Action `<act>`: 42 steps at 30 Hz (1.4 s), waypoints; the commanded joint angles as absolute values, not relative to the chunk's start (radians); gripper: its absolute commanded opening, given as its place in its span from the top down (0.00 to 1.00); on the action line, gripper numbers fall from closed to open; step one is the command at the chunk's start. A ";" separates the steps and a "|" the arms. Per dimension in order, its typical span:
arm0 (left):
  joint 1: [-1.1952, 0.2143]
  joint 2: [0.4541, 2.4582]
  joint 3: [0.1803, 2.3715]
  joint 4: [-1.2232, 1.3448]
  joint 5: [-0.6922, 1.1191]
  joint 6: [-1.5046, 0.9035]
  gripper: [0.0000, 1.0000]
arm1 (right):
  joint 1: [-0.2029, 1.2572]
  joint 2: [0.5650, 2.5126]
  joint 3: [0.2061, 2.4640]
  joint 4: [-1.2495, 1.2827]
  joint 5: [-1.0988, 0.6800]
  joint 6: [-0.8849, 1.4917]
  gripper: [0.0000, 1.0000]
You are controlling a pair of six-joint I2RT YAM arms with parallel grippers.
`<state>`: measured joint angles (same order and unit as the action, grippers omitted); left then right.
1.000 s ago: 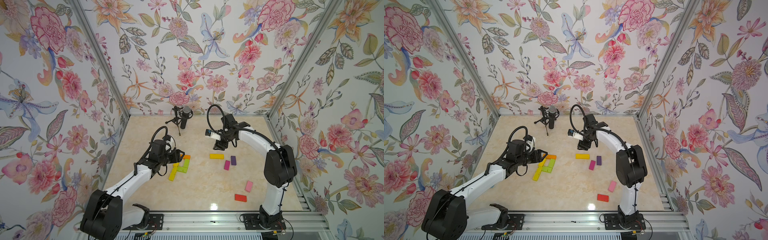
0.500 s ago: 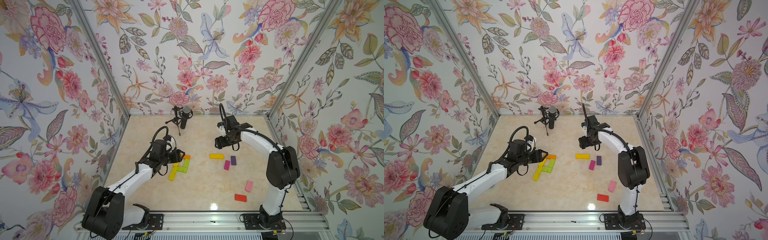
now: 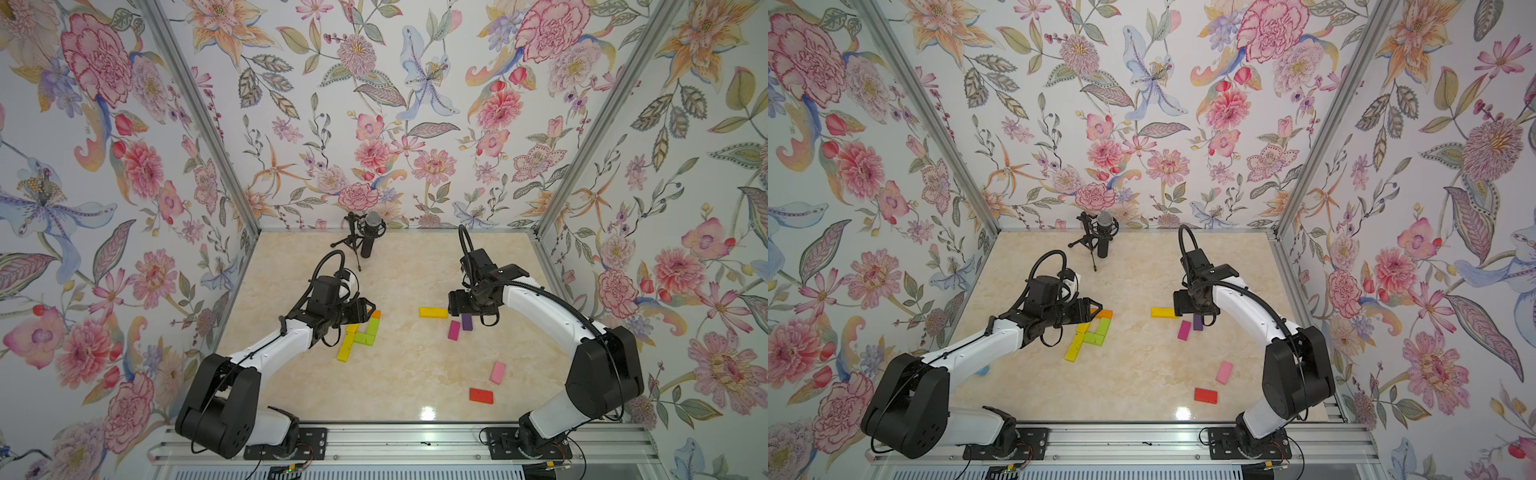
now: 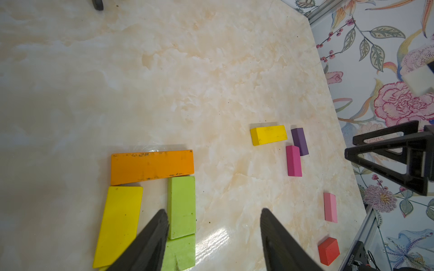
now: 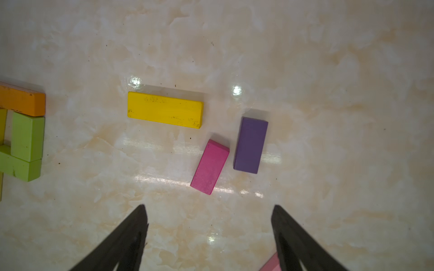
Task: Assemble the letter p with building blocks
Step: Assemble the building block at the center of the board.
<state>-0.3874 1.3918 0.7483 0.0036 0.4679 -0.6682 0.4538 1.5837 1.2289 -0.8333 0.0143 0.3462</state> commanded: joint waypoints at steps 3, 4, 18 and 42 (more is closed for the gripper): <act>-0.397 1.419 0.785 0.008 0.492 -0.634 0.36 | 0.485 1.564 1.135 -0.760 0.023 0.477 0.21; -0.398 1.416 0.788 0.002 0.492 -0.629 0.36 | 0.489 1.564 1.121 -0.748 0.033 0.485 0.22; -0.396 1.315 0.816 -0.066 0.412 -0.611 0.36 | 0.483 1.651 1.053 -0.642 0.004 0.505 0.25; -0.396 1.315 0.815 -0.104 0.401 -0.590 0.36 | 0.496 1.728 1.012 -0.549 -0.021 0.524 0.45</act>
